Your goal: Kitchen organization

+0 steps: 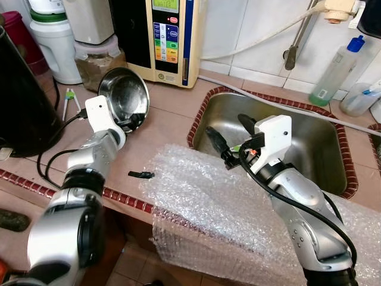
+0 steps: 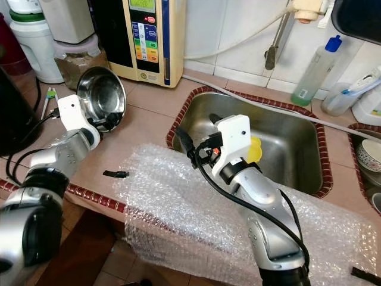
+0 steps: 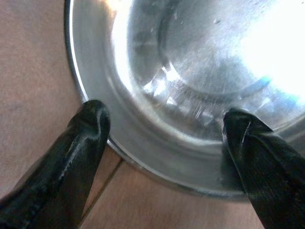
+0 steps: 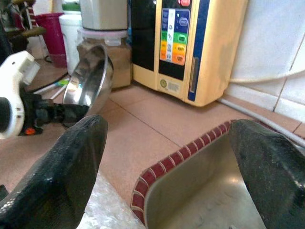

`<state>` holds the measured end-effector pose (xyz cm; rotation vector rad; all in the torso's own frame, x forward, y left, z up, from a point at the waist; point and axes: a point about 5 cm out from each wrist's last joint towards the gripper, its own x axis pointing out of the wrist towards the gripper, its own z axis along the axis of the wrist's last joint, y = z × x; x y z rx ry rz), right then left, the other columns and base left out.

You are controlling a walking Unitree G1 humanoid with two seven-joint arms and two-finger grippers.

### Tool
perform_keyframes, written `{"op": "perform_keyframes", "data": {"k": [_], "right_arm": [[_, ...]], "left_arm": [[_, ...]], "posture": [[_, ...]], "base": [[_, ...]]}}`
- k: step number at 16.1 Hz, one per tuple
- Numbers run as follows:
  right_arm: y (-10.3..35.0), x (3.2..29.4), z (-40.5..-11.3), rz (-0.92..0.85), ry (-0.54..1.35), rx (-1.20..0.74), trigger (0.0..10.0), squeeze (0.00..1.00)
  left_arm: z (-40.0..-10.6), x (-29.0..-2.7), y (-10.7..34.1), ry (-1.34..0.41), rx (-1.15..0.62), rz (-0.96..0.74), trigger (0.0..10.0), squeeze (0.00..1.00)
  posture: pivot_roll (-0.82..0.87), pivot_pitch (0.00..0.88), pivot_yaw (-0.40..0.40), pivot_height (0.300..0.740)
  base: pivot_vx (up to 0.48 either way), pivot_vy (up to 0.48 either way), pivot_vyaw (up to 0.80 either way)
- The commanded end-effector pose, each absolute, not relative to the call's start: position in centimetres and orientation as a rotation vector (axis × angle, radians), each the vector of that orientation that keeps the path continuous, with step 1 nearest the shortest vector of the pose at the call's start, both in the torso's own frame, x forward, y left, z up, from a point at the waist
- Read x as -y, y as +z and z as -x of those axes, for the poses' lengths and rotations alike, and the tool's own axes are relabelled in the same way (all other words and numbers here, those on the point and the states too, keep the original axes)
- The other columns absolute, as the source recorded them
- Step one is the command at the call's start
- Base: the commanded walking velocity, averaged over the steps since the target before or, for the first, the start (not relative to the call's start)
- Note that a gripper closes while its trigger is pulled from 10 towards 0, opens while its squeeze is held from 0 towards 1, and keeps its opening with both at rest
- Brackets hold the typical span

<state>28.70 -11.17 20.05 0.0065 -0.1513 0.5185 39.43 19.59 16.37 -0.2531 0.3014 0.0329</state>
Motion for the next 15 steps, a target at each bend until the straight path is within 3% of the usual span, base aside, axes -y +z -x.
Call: {"op": "perform_keyframes", "data": {"k": [1,8,11,14,15], "right_arm": [[20.4,11.5,-28.9,0.005,0.508,0.164,10.0,0.00],[20.5,11.8,-29.6,0.022,0.501,0.172,10.0,0.00],[20.5,11.6,-30.0,0.027,0.505,0.178,10.0,0.00],[20.7,11.3,-30.2,0.034,0.513,0.187,10.0,0.00],[20.7,11.3,-30.2,0.037,0.513,0.189,10.0,0.00]], "left_arm": [[-38.7,-19.7,15.3,0.007,-0.370,0.224,10.0,0.00],[-34.9,-20.1,17.4,-0.139,-0.349,0.097,10.0,0.00],[-34.6,-19.1,21.0,-0.177,-0.120,-0.004,10.0,0.00],[-34.8,-18.5,21.6,-0.131,-0.039,-0.038,10.0,0.00],[-34.9,-18.9,21.7,-0.064,0.014,-0.003,10.0,1.00]], "posture": [[0.00,0.098,-0.020,0.740],[0.03,0.088,-0.023,0.740],[0.04,0.075,-0.027,0.740],[0.03,0.066,-0.028,0.740],[0.03,0.066,-0.028,0.740]], "base": [[0.000,0.000,0.00],[0.000,0.000,0.00],[0.000,0.000,0.00],[0.000,0.000,0.00],[0.000,0.000,0.00]]}}
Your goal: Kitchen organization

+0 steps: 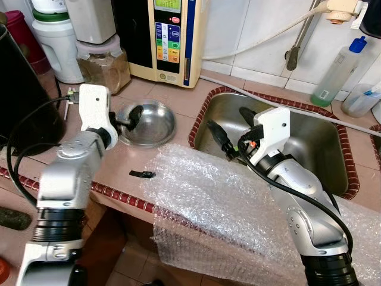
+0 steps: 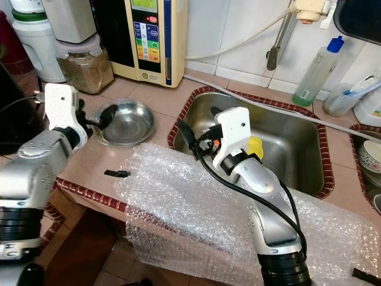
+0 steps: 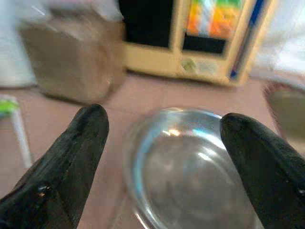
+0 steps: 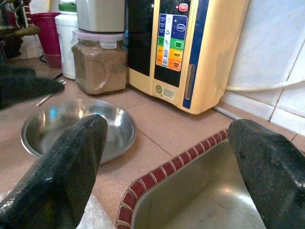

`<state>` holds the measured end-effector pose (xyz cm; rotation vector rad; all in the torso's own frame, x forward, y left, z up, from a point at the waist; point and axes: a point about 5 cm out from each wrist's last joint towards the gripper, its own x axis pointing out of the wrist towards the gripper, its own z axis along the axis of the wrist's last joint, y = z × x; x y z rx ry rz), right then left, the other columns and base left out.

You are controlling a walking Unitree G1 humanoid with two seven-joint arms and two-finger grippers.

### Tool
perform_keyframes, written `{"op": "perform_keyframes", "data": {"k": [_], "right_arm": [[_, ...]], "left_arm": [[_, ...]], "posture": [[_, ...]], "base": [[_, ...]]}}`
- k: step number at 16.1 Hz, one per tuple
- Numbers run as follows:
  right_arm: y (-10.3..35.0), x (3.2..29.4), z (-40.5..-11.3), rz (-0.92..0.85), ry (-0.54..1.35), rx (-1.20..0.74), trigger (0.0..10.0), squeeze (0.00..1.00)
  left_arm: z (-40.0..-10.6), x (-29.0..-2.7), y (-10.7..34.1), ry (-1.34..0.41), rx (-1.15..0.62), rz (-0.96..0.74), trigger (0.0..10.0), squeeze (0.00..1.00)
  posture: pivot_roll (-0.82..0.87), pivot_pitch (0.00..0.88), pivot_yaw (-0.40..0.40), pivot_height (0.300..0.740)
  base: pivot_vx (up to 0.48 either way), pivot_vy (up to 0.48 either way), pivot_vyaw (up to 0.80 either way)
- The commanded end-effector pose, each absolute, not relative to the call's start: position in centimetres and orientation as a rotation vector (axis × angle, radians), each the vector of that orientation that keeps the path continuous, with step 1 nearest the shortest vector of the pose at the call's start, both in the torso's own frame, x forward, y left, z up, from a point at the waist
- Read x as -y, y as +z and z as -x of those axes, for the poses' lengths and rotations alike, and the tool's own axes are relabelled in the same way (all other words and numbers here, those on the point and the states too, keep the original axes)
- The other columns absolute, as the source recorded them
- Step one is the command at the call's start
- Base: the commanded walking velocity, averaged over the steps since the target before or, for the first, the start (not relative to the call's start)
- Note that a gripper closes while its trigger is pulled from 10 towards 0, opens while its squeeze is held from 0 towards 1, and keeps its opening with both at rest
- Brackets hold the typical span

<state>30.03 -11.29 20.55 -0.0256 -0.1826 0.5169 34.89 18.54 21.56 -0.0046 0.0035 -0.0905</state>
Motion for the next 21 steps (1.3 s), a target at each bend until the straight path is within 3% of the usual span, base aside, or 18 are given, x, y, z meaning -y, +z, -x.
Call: {"op": "perform_keyframes", "data": {"k": [1,4,7,8,14,20,21], "right_arm": [[20.7,11.4,-30.2,0.038,0.512,0.189,10.0,0.00],[20.6,11.4,-30.2,0.047,0.512,0.187,10.0,0.00],[20.7,11.2,-30.0,0.048,0.517,0.190,10.0,0.00],[20.6,11.1,-29.9,0.051,0.521,0.188,10.0,0.00],[20.4,10.7,-29.4,0.058,0.560,0.177,10.0,0.00],[20.1,10.6,-29.1,0.067,0.566,0.165,10.0,0.00],[20.1,10.6,-29.0,0.069,0.567,0.165,10.0,0.00]], "left_arm": [[-34.9,-19.2,21.7,-0.031,0.034,0.037,10.0,1.00],[-35.4,-21.2,20.0,0.175,-0.040,0.049,10.0,1.00],[-35.7,-20.4,17.1,0.153,-0.184,0.119,10.0,1.00],[-35.8,-19.7,16.3,0.135,-0.224,0.209,10.0,0.00],[-37.5,-17.0,16.2,0.068,-0.250,0.232,10.0,0.00],[-38.0,-16.4,15.7,0.039,-0.290,0.156,10.0,0.00],[-38.0,-16.4,15.3,0.045,-0.316,0.160,6.2,0.00]], "posture": [[0.03,0.064,-0.030,0.740],[0.02,0.064,-0.035,0.740],[0.02,0.067,-0.038,0.740],[0.01,0.069,-0.037,0.740],[-0.01,0.077,-0.030,0.740],[-0.01,0.083,-0.021,0.740],[-0.01,0.084,-0.022,0.740]], "base": [[0.000,0.000,0.00],[0.000,0.000,0.00],[0.000,0.000,0.00],[0.000,0.000,0.00],[0.000,0.000,0.00],[0.000,0.000,0.00],[0.000,0.000,0.00]]}}
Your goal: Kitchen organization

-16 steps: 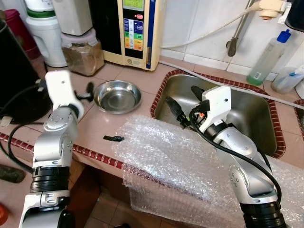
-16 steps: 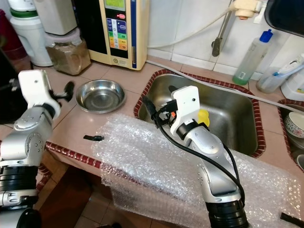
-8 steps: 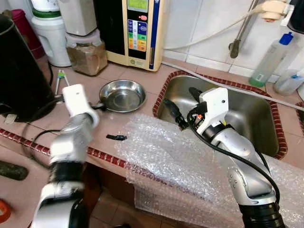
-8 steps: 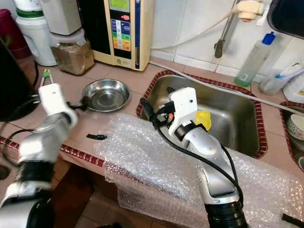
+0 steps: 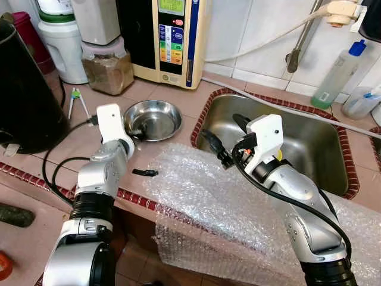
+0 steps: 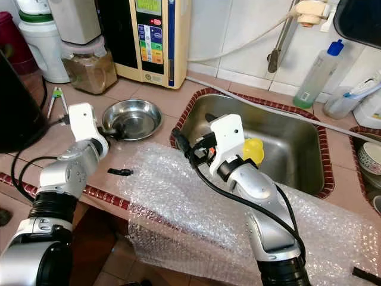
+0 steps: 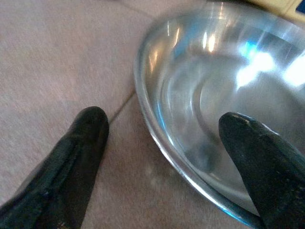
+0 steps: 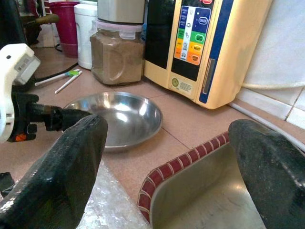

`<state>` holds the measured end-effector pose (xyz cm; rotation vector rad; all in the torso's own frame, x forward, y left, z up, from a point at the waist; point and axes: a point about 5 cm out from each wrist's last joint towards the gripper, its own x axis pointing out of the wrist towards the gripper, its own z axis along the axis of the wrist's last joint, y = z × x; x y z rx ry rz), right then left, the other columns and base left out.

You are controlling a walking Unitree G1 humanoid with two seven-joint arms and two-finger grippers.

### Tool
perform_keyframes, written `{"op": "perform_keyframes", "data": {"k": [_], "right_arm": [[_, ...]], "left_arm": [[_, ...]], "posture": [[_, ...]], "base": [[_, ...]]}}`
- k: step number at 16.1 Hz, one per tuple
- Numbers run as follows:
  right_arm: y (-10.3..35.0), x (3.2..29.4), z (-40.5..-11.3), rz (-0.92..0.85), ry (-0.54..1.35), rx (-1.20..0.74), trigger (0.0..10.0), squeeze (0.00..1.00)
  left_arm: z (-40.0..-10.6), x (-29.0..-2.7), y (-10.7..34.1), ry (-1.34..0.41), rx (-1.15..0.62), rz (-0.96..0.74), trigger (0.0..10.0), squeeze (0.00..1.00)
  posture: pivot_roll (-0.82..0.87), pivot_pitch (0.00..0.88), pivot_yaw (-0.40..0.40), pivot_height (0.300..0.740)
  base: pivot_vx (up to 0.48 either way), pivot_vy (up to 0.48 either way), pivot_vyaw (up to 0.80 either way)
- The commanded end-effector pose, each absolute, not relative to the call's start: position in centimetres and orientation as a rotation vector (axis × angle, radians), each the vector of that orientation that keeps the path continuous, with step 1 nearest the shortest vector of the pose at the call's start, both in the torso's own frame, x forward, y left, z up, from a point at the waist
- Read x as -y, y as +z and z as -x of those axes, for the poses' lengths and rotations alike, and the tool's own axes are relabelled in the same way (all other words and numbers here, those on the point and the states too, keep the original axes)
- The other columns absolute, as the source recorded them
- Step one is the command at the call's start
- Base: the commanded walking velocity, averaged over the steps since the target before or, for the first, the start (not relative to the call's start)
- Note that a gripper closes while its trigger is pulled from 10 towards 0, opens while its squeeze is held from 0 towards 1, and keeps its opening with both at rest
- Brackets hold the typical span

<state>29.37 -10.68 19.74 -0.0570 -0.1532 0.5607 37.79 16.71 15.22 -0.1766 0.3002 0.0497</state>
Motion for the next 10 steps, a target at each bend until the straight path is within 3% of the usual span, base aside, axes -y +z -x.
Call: {"op": "perform_keyframes", "data": {"k": [1,10], "right_arm": [[20.1,10.6,-29.0,0.073,0.570,0.164,10.0,0.00],[20.1,10.1,-28.6,0.069,0.654,0.155,10.0,0.00]], "left_arm": [[-37.6,-16.6,14.1,0.038,-0.375,0.175,0.0,0.00],[-37.8,-18.9,14.6,0.097,-0.320,0.160,0.0,0.00]], "posture": [[-0.01,0.086,-0.023,0.740],[-0.01,0.086,-0.032,0.740]], "base": [[0.000,0.000,0.00],[0.000,0.000,0.00]]}}
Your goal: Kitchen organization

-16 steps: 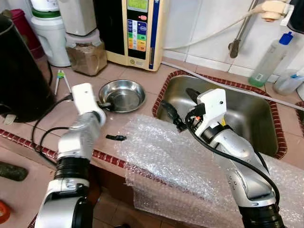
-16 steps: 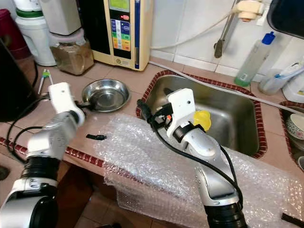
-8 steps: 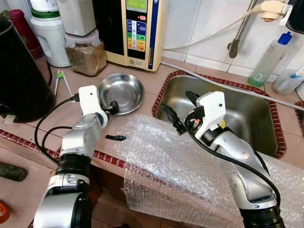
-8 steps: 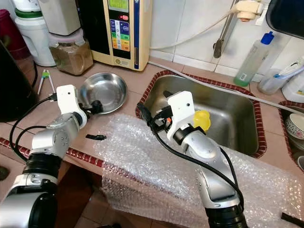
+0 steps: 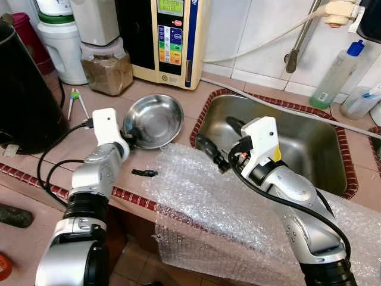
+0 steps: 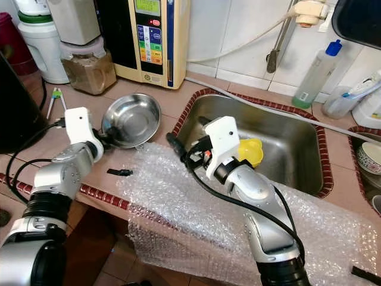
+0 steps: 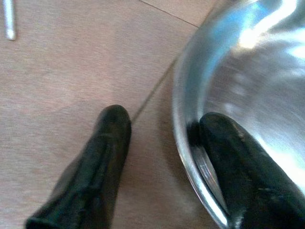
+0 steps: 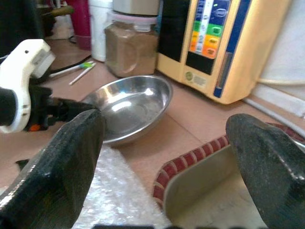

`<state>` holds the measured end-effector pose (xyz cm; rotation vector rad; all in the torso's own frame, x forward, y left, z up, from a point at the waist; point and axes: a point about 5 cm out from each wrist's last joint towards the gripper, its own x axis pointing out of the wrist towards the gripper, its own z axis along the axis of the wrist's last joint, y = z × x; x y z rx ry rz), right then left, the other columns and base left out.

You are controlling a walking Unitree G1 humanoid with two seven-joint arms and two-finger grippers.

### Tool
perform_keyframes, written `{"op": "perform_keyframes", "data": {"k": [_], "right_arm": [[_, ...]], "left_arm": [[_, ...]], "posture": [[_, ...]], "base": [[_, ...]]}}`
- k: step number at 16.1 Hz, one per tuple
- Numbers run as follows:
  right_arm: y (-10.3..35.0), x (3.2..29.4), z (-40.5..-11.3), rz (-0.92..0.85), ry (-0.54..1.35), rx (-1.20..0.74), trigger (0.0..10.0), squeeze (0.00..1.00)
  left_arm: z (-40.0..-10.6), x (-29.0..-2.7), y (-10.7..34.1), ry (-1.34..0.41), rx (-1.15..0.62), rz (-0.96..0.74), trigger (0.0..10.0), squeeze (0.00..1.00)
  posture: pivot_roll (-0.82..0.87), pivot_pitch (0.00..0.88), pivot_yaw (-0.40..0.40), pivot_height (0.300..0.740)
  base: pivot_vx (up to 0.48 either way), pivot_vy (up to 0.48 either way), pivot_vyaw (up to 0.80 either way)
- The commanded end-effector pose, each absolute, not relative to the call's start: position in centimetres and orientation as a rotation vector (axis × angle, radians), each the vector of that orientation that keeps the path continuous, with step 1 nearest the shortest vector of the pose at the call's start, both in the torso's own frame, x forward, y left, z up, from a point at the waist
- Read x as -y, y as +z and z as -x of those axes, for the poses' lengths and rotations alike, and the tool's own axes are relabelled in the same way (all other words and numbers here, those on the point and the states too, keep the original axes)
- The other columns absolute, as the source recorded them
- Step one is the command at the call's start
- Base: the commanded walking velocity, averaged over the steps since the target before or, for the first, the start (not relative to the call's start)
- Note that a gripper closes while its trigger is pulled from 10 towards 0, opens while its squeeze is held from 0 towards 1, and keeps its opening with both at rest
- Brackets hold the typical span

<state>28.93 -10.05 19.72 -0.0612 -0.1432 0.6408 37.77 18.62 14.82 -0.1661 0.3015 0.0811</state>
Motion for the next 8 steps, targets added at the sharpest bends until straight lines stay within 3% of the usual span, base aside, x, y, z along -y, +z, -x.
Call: {"op": "perform_keyframes", "data": {"k": [1,8], "right_arm": [[20.05,10.11,-28.58,0.072,0.663,0.152,10.0,0.00],[19.80,9.70,-28.42,0.080,0.703,0.135,10.0,0.00]], "left_arm": [[-37.86,-18.96,14.72,0.096,-0.309,0.159,0.0,0.00],[-37.98,-19.12,15.38,0.099,-0.241,0.135,0.0,0.00]], "posture": [[-0.01,0.086,-0.032,0.740],[-0.01,0.082,-0.035,0.740]], "base": [[0.000,0.000,0.00],[0.000,0.000,0.00]]}}
